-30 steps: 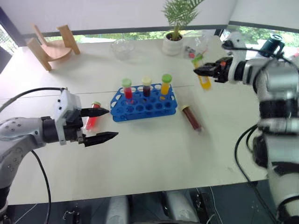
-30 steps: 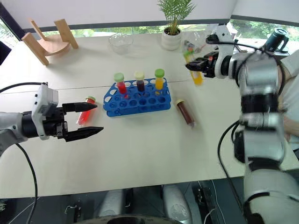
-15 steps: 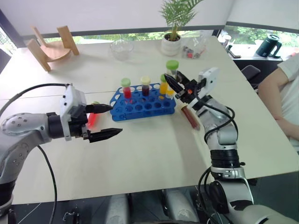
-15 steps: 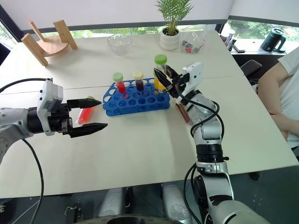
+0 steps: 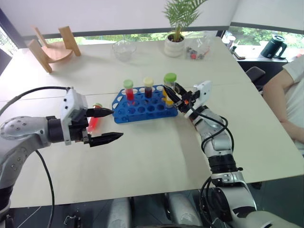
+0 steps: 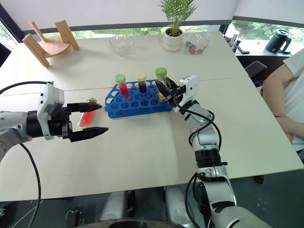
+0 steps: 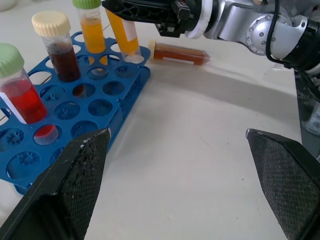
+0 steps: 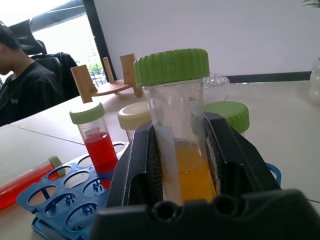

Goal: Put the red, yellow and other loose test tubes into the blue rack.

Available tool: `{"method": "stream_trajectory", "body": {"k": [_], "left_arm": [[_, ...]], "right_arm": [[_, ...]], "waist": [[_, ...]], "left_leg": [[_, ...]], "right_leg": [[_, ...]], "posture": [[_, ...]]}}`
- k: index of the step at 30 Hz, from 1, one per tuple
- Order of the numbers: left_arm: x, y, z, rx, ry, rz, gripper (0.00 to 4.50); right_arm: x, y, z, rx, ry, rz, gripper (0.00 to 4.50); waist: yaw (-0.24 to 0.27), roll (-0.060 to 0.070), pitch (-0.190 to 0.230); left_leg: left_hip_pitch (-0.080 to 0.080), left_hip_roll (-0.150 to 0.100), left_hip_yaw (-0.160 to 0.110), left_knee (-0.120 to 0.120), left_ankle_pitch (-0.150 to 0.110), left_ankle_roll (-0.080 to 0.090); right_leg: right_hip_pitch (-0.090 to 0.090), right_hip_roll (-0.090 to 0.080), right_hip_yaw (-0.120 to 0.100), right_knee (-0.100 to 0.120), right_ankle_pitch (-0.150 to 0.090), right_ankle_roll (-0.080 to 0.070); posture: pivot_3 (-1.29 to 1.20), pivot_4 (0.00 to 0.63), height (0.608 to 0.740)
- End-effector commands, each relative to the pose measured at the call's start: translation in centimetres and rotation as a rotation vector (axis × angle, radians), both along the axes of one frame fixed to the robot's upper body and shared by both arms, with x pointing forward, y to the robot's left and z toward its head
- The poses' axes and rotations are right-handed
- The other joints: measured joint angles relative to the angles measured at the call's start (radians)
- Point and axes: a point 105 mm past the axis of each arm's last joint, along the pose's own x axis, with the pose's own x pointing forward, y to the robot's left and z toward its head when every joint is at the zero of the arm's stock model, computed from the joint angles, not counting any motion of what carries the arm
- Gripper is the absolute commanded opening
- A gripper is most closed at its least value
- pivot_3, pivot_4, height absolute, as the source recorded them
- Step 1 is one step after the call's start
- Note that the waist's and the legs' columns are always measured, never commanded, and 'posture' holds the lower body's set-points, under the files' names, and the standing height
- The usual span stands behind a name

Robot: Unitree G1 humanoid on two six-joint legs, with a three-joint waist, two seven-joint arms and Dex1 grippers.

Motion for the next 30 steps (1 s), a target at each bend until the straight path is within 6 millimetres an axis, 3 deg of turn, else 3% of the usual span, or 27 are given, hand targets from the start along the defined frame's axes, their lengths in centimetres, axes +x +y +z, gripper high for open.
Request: {"method": "stream_trajectory", "body": {"k": [1,9,24,30], "left_arm": [[-0.3,0.1,1.0,0.009,-0.043,0.001,4.50],[-0.2,0.0,1.0,0.009,-0.042,-0.003,4.50],[-0.1,-0.3,1.2,0.012,-0.050,-0.009,4.50],[-0.2,-0.3,1.2,0.008,-0.047,-0.006,4.50]], "right_arm": [[-0.5,0.3,-0.2,0.003,-0.006,0.000,0.78],[-0.8,-0.2,-0.3,0.016,0.007,-0.013,0.78],[0.6,0.6,-1.4,0.014,0.031,-0.005,0.78],[-0.4,0.4,-2.4,-0.010,0.079,0.022,3.87]], "waist": [[0.000,0.000,0.000],[0.000,0.000,0.000],[-0.002,0.000,0.000],[0.000,0.000,0.000]], "left_leg": [[0.000,0.000,0.000,0.000,0.000,0.000],[0.001,0.000,0.000,0.000,0.000,0.000],[0.002,0.000,0.000,0.001,0.000,0.000],[0.002,0.000,0.000,0.000,0.000,0.000]], "right_leg": [[0.000,0.000,0.000,0.000,0.000,0.000],[0.000,0.000,0.000,0.000,0.000,0.000],[0.001,0.000,0.000,0.000,0.000,0.000],[0.002,0.000,0.000,0.001,0.000,0.000]], "posture": [[0.00,0.150,0.740],[0.00,0.150,0.740],[0.00,0.150,0.740],[0.00,0.150,0.740]]}}
